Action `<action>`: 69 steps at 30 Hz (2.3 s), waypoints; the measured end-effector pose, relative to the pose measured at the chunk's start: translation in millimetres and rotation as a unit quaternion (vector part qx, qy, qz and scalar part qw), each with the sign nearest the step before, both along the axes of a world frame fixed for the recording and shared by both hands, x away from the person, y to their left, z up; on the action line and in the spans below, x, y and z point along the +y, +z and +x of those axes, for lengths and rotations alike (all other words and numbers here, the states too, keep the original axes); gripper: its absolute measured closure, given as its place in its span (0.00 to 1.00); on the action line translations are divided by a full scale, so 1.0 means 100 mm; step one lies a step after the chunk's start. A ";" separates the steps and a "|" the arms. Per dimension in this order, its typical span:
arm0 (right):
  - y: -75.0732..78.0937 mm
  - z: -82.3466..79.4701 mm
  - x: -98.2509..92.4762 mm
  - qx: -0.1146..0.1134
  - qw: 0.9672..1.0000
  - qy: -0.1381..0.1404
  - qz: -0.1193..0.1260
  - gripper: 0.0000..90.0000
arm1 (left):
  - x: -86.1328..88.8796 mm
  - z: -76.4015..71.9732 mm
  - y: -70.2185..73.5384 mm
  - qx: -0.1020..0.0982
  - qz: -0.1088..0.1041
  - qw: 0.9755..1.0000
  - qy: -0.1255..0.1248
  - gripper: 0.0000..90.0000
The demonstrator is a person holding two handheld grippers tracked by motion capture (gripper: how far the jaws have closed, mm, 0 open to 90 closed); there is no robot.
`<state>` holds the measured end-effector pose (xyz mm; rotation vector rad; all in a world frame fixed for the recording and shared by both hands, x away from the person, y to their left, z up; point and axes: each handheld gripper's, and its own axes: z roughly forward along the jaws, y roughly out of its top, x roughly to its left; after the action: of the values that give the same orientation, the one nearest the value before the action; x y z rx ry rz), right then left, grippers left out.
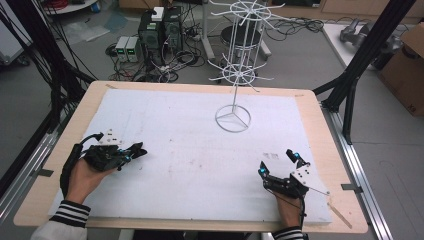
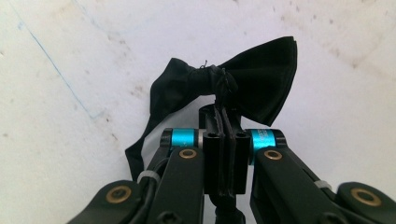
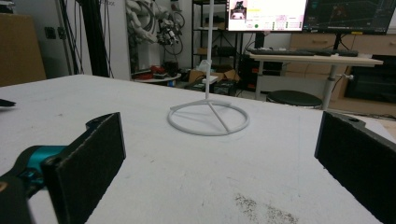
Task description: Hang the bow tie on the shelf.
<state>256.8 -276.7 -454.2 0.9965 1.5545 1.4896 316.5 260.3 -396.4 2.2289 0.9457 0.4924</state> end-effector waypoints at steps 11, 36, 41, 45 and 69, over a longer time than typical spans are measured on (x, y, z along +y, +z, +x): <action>0.00 0.00 0.00 0.000 1.000 0.000 0.000 0.01 | 0.00 -0.03 0.10 -0.068 -0.084 0.994 0.017 0.97; 0.00 0.00 0.00 -0.001 1.000 0.000 0.000 0.01 | -0.32 0.16 0.45 -0.153 -0.210 0.965 0.029 0.97; 0.00 0.00 0.00 -0.001 1.000 0.000 0.000 0.01 | -0.39 0.24 0.50 -0.157 -0.210 0.965 0.027 0.97; 0.00 0.00 -0.01 -0.001 1.000 -0.001 0.000 0.01 | -0.46 0.33 0.56 -0.163 -0.210 0.964 0.025 0.97; 0.00 0.00 -0.01 -0.001 1.000 -0.003 0.001 0.01 | -1.00 0.91 0.96 -0.174 -0.269 0.947 -0.021 0.98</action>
<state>257.3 -277.3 -454.3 0.9987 1.5471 1.4881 407.4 160.7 -300.6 1.6013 0.7339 0.5146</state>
